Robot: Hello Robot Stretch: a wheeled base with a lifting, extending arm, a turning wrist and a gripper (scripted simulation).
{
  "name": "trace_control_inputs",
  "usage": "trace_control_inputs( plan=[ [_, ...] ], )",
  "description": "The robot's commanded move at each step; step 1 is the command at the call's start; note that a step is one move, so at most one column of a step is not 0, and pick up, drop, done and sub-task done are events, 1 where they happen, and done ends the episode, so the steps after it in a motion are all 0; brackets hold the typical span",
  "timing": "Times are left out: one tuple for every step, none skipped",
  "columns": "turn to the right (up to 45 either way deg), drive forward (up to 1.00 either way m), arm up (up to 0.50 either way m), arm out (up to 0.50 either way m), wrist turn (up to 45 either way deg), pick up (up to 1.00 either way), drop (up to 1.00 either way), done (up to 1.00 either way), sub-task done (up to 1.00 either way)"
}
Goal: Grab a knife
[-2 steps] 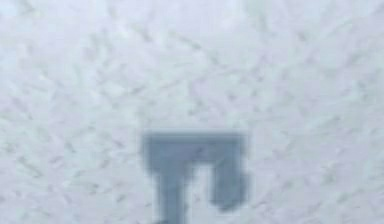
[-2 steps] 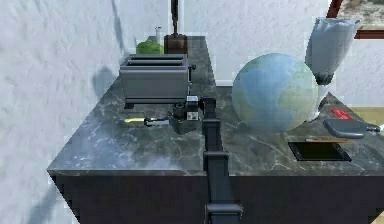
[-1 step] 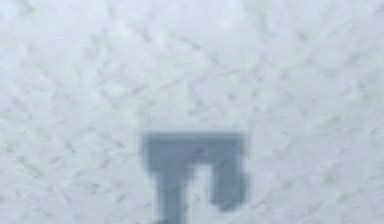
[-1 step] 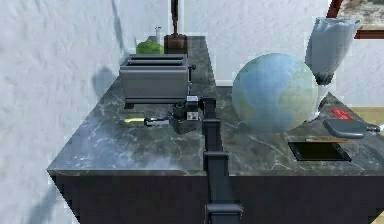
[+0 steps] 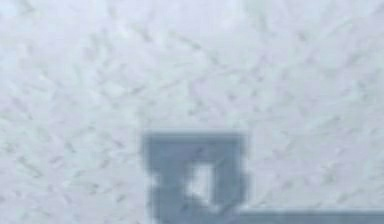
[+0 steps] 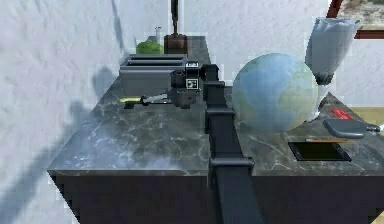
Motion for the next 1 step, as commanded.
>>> trace_control_inputs(
  plan=[
    [0.0,0.0,0.0,0.0,0.0,0.0,0.0,1.0,0.0]
  ],
)
